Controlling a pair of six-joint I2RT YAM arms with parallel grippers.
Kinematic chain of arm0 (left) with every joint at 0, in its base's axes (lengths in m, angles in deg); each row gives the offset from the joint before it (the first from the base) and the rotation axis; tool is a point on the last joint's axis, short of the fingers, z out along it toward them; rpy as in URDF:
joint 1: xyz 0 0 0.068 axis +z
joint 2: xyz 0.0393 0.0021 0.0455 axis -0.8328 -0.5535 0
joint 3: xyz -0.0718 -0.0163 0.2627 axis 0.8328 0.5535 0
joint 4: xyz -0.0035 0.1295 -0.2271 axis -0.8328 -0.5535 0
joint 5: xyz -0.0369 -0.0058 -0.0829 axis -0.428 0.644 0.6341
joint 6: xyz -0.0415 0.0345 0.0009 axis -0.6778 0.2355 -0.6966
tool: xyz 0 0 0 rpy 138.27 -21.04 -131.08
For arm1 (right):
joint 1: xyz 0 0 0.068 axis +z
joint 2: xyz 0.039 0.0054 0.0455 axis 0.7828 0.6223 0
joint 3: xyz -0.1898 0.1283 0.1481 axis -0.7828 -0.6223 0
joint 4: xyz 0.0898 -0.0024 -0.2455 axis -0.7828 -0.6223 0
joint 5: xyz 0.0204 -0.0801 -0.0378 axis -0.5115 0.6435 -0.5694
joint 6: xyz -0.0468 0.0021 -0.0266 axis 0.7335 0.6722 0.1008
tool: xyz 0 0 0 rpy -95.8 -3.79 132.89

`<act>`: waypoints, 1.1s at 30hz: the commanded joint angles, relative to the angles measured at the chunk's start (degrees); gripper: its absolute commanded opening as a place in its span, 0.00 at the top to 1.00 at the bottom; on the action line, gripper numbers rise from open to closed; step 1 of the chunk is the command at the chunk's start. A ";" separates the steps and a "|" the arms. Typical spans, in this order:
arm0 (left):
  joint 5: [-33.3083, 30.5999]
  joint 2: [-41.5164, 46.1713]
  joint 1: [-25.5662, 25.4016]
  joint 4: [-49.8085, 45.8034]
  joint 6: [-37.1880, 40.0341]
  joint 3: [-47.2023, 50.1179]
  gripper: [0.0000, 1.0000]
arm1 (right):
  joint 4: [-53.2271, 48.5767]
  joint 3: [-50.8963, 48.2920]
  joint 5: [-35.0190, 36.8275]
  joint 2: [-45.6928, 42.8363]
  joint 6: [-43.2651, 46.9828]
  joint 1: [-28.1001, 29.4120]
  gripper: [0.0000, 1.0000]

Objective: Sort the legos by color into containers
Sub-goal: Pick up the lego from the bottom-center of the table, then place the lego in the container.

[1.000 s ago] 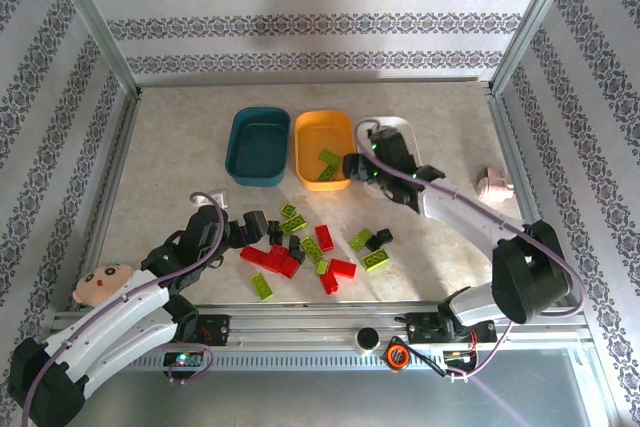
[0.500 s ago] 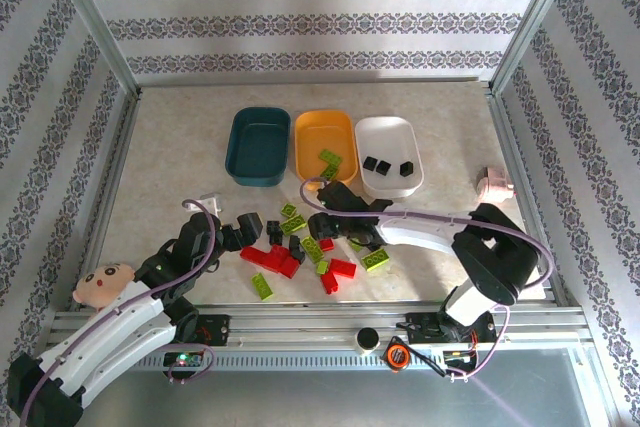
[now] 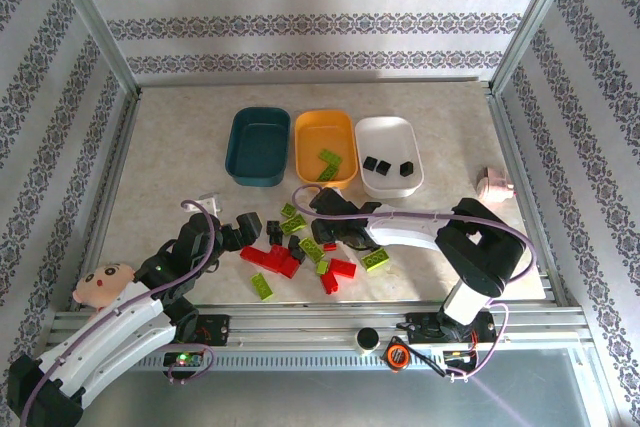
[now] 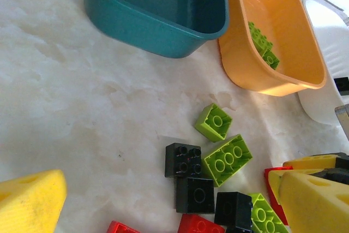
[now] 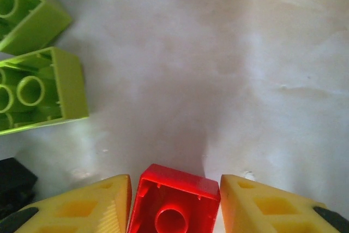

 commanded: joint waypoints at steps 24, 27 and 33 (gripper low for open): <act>-6.03 2.83 0.19 -6.70 -2.26 -1.65 0.00 | 3.69 18.30 -6.16 -1.60 11.16 -3.37 0.74; -4.88 3.19 0.18 -6.32 -2.67 -1.02 0.00 | 8.80 23.82 -7.66 3.88 10.98 -4.61 0.75; -3.17 3.24 0.14 -7.32 -2.46 -1.08 0.00 | 18.00 36.03 -7.84 15.66 10.81 -6.10 0.75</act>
